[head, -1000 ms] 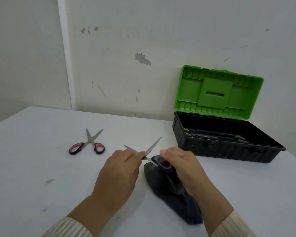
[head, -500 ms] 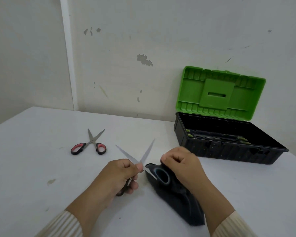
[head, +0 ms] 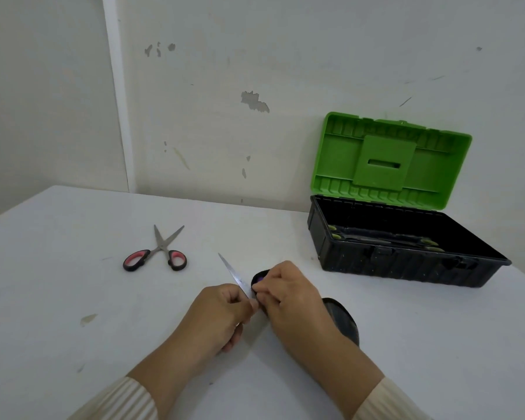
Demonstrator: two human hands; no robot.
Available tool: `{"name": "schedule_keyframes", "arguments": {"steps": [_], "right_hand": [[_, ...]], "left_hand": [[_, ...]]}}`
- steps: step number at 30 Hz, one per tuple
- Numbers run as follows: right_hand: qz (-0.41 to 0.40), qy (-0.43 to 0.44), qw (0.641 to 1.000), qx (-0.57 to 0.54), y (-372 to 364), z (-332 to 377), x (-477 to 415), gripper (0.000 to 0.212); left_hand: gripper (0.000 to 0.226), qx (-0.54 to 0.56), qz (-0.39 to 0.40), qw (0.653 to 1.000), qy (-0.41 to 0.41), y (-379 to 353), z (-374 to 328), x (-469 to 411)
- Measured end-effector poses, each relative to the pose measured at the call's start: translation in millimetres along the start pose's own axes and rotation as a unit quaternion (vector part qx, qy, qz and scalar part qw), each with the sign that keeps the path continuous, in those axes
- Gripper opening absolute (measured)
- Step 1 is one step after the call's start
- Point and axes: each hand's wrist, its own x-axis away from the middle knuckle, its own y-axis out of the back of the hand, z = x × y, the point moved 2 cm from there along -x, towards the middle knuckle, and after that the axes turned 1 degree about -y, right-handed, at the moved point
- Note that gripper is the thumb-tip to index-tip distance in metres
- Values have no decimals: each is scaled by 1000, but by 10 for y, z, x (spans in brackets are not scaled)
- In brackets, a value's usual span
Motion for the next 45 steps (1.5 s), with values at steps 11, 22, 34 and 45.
{"name": "schedule_keyframes", "arguments": {"steps": [11,22,34,45], "right_hand": [[-61,-67,994,-66,-15,-86,-19,10],[-48,-33,997,-53,101,-88,37,11],[-102,-77,989,-77,68,-291,-39,9],[141,-140,975,-99,232,-197,5,13]], "left_hand": [[29,-4,10,1000,-11,38,-29,1],[30,2,31,999,14,45,-33,8],[29,-12,38,999,2,50,-54,33],[18,129,-11,991,31,166,-71,-9]]}}
